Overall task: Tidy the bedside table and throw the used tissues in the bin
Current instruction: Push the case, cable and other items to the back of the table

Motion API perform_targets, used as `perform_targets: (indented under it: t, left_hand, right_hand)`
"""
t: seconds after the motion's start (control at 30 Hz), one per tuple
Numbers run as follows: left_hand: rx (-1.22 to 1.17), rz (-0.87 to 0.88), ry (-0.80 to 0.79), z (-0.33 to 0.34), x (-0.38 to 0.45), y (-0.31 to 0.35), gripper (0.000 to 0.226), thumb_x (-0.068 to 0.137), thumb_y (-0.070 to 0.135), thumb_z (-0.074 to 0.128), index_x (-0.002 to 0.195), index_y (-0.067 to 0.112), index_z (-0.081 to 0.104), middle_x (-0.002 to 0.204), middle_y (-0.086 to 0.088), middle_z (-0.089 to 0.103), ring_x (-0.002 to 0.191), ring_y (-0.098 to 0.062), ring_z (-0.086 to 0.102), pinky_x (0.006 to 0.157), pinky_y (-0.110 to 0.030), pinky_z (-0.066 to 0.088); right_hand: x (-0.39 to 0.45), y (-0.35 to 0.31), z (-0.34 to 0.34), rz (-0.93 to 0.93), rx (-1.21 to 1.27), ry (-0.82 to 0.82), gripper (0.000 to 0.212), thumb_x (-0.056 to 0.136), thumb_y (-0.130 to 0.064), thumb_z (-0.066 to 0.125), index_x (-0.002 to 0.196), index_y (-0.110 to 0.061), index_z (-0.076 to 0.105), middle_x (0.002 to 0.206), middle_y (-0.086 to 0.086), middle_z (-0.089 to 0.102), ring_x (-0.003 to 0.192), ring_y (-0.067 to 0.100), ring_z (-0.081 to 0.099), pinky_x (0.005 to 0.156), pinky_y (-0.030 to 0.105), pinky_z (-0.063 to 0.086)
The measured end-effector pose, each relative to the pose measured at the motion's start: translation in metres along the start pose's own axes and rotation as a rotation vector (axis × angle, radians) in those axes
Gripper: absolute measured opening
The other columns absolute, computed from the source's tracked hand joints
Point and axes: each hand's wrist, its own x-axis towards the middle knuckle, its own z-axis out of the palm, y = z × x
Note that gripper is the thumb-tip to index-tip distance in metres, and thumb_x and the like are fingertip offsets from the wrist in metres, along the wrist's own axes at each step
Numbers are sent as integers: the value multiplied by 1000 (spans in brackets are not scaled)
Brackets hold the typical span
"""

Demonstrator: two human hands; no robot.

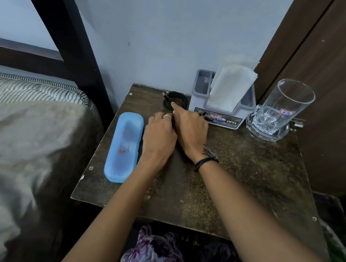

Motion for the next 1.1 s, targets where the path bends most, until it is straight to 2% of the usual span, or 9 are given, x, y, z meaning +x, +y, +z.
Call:
perform_targets:
  t: [0.07, 0.17, 0.23, 0.33, 0.47, 0.53, 0.73, 0.9, 1.1]
  left_hand:
    - [-94, 32, 32, -10, -9, 2, 30, 81, -4, 41, 103, 4, 60, 109, -15, 59, 106, -32, 51, 80, -40, 42]
    - [-137, 155, 110, -31, -37, 0, 33, 83, -3, 44, 108, 7, 63, 117, -9, 60, 109, -24, 53, 86, -39, 48]
    - [-184, 178, 155, -48, -66, -7, 35, 84, -2, 51, 115, 9, 63, 125, -6, 58, 120, -17, 47, 101, -23, 39]
    - [-236, 59, 200, -72, -109, -33, 38, 84, 1, 60, 120, 14, 61, 132, 0, 54, 125, -4, 37, 98, 0, 19]
    - [-375, -166, 218, -87, -140, -69, 41, 84, 8, 64, 123, 20, 58, 128, 2, 59, 116, -5, 53, 101, -18, 38]
    - [-555, -233, 153, -88, -144, -71, 43, 83, 7, 66, 123, 21, 58, 122, 3, 63, 101, 11, 58, 88, -6, 42]
    - [-616, -240, 136, -73, -128, -73, 43, 86, 9, 63, 125, 28, 58, 116, 4, 67, 103, 9, 59, 84, 1, 40]
    - [-576, -181, 119, -68, -87, -77, 42, 88, 7, 58, 126, 26, 57, 117, -2, 67, 112, -6, 59, 98, -28, 46]
    - [-489, -103, 78, -67, -38, -77, 41, 90, 5, 56, 128, 19, 54, 123, -3, 63, 110, -4, 56, 93, -15, 43]
  right_hand:
    - [-12, -1, -5, -3, 136, 7, 34, 97, -26, 41, 128, -28, 53, 94, 15, 70, 89, 37, 64, 68, 40, 47]
    - [-41, -7, -17, -16, 408, 8, 32, 94, -33, 50, 125, -28, 58, 97, 6, 72, 89, 29, 67, 72, 38, 51]
    - [-63, -16, -23, -47, 533, -50, 35, 91, -32, 57, 125, -24, 58, 97, 1, 71, 83, 21, 66, 74, 35, 51]
    - [-93, -33, -28, -78, 675, -217, 58, 82, -28, 69, 136, -20, 46, 105, -1, 63, 76, 15, 60, 76, 24, 50]
    - [-112, -50, -26, -167, 510, -277, 83, 73, -50, 71, 143, -31, 31, 122, -7, 50, 88, 11, 57, 81, 26, 47]
    - [-115, -57, -25, -214, 388, -244, 80, 73, -56, 67, 142, -33, 33, 124, -7, 49, 93, 13, 58, 81, 31, 47]
    - [-108, -61, -14, -160, 318, -130, 65, 79, -46, 64, 138, -30, 42, 106, -5, 56, 82, 16, 59, 67, 34, 49]
    - [-79, -64, -9, -99, 256, -55, 64, 81, -47, 63, 139, -29, 41, 107, 1, 59, 92, 25, 62, 64, 33, 44]
    - [-38, -59, 2, -38, 201, -29, 65, 80, -49, 62, 139, -30, 41, 113, -1, 62, 100, 26, 62, 70, 34, 47]
